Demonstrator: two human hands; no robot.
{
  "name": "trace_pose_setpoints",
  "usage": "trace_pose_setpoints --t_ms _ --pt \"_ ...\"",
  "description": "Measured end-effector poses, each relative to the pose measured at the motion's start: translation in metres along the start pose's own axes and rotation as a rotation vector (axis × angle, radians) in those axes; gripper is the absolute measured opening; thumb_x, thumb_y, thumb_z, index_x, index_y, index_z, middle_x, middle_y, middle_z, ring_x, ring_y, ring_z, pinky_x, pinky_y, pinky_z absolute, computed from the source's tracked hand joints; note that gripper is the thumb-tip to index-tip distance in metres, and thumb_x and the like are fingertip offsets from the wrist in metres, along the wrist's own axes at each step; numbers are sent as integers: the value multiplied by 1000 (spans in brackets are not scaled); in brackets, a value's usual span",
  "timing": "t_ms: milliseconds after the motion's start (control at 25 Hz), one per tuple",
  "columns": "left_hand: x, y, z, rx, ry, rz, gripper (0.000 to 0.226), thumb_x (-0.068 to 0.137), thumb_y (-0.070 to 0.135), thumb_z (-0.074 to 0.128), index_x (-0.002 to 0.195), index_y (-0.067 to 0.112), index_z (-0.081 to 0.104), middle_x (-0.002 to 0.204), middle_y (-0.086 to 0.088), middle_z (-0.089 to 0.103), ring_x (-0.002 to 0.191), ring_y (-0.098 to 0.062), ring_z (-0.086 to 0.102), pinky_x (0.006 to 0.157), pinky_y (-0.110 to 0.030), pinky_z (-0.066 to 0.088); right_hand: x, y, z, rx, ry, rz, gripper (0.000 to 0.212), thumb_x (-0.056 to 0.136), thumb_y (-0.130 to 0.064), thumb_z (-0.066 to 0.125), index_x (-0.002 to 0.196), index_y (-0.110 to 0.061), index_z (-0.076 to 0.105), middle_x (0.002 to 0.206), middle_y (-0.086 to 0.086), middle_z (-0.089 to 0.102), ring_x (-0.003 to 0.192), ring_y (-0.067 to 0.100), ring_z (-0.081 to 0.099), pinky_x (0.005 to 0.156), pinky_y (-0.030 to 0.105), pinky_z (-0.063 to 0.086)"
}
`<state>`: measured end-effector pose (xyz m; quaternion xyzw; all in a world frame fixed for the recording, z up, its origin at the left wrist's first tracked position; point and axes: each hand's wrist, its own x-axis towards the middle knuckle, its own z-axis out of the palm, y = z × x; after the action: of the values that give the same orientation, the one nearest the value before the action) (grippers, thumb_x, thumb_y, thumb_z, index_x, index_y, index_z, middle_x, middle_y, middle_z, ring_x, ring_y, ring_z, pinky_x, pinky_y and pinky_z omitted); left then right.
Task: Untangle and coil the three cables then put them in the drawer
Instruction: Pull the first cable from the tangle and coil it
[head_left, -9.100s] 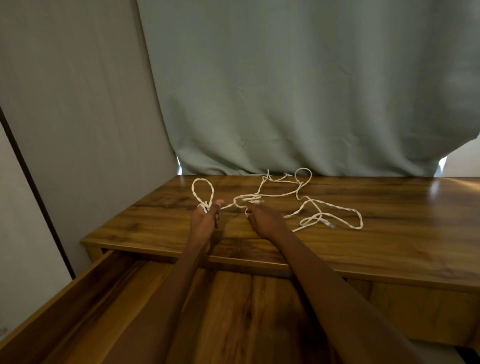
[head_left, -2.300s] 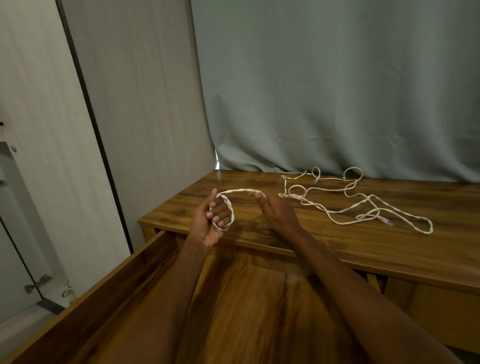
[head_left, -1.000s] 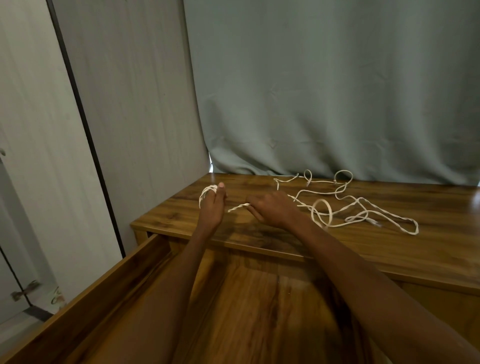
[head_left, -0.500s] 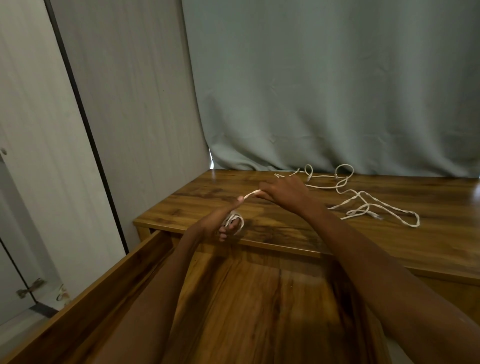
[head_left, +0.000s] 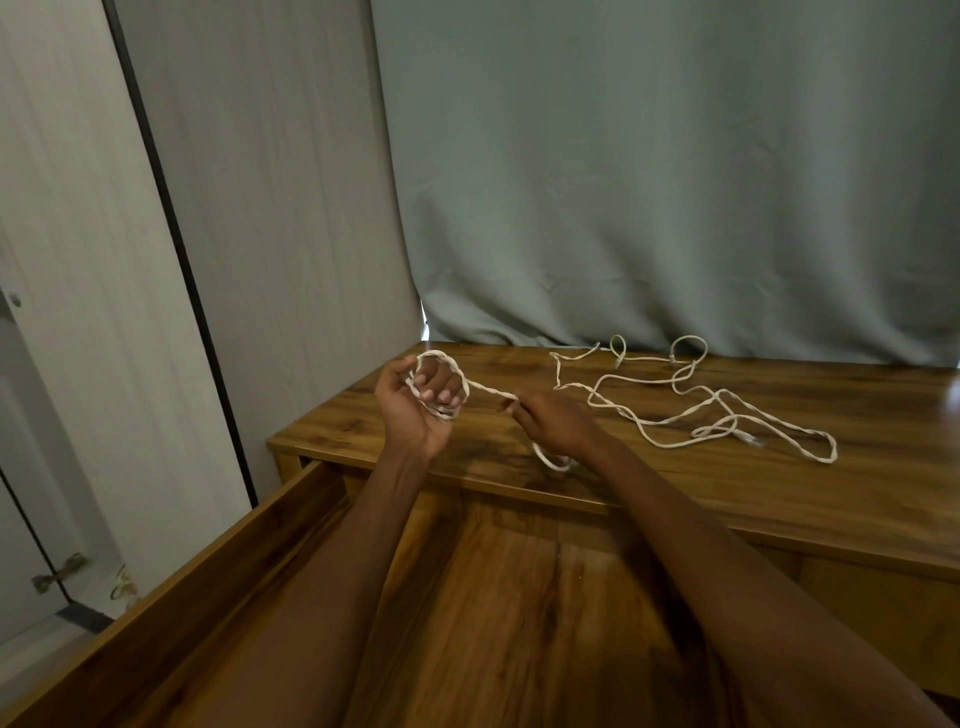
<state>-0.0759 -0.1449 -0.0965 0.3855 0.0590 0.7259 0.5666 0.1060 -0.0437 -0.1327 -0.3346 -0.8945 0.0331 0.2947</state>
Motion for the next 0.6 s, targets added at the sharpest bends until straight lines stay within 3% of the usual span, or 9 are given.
trace_pose_setpoints --t_ms 80,200,320,400,480,600 --pt "4 4 -5 42 191 165 32 89 27 40 58 16 44 49 1 39 50 -17 40 52 -28 39 -7 3 7 134 -181 57 24 100 -16 52 110 -23 72 106 1 73 96 20 68 79 32 48" --pt "13 2 -15 238 414 303 33 101 25 41 71 14 50 59 2 47 56 -14 46 61 -30 44 -17 -8 6 284 -383 104 23 99 -15 56 111 -25 74 107 -5 72 88 7 64 78 28 49" --pt "13 -7 -24 741 522 327 34 106 23 41 74 15 51 64 3 52 58 -10 49 63 -29 43 -21 -23 -5 356 -467 103 25 98 -17 62 121 -24 68 101 -6 70 85 9 63 75 28 50" --pt "6 -13 -35 1206 451 317 41 107 28 40 72 11 52 68 -2 52 63 -10 49 64 -32 42 -22 -32 -19 522 -462 193 30 98 -17 63 126 -27 60 80 -4 69 63 10 59 56 27 50" --pt "-2 -16 -44 1447 317 274 47 107 32 38 71 5 53 66 -5 53 63 -12 50 64 -37 43 -23 -40 -31 763 -448 255 25 100 -12 58 123 -20 64 72 3 67 54 11 57 49 24 48" --pt "-13 -18 -38 1525 178 130 49 108 33 39 70 9 58 66 -4 57 63 -10 53 66 -36 44 -27 -44 -44 1026 -471 239 33 105 -13 40 114 -1 69 95 18 75 63 19 67 57 23 55"
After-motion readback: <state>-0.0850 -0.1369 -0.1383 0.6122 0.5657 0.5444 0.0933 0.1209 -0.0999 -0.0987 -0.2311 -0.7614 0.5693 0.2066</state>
